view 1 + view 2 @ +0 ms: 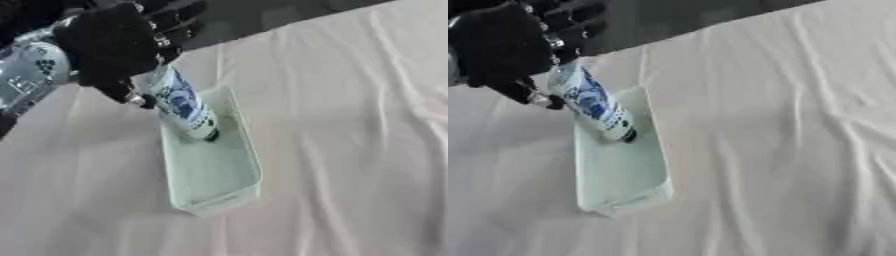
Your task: Pick up objects on the table and place them in the box.
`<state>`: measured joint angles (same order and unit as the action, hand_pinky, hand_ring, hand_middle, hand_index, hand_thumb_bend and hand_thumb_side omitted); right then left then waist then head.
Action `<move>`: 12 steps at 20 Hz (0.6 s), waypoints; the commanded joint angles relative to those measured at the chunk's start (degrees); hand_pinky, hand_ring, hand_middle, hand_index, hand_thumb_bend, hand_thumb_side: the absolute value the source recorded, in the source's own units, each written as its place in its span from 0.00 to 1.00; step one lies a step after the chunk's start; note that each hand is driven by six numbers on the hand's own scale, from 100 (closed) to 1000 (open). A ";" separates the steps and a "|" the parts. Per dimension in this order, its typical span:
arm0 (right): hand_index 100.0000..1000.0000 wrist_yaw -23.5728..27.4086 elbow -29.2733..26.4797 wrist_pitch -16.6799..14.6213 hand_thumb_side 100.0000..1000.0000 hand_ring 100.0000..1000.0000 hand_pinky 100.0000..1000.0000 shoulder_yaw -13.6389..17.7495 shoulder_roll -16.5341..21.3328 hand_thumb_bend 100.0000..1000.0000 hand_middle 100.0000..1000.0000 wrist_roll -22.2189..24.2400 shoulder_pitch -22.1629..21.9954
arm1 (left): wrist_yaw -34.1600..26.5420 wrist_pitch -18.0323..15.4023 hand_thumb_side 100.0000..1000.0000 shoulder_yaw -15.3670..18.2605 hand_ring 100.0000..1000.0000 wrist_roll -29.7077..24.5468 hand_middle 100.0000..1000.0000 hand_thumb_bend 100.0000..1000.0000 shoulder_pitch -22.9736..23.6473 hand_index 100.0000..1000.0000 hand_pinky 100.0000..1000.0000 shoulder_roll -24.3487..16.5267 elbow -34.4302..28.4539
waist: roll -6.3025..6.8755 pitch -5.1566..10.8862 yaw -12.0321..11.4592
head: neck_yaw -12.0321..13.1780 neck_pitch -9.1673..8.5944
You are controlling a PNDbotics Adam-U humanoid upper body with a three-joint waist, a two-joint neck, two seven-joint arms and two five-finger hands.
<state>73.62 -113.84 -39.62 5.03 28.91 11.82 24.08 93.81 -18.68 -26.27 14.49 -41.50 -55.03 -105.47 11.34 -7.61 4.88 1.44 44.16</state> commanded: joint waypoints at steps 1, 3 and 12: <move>0.46 -0.41 -0.75 -0.24 1.00 0.24 0.09 0.32 1.76 0.00 0.33 0.50 -0.17 | -6.62 2.52 0.72 3.70 1.00 -2.08 0.84 0.74 0.06 0.59 0.99 -5.61 -5.51 | -0.56 1.05 -0.56 | -0.18 -0.04; 0.46 -0.80 -0.75 -0.55 1.00 0.24 0.09 0.42 1.93 0.00 0.33 0.76 -0.80 | -11.81 4.88 0.71 5.91 0.99 -3.42 0.84 0.74 0.28 0.59 0.98 -8.28 -8.20 | -0.62 1.14 -1.07 | 0.07 -0.04; 0.46 -2.04 -0.75 -1.90 1.00 0.24 0.09 0.28 2.85 0.00 0.33 2.06 -3.22 | -32.75 12.05 0.69 14.73 0.92 0.66 0.81 0.67 1.56 0.59 0.89 -15.71 -9.12 | -0.68 1.66 -3.45 | 0.80 -0.04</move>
<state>71.98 -113.84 -41.35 5.03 30.43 13.60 20.55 64.01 -7.45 -13.70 14.43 -39.55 -68.00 -114.23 11.31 -6.92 1.49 1.55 44.16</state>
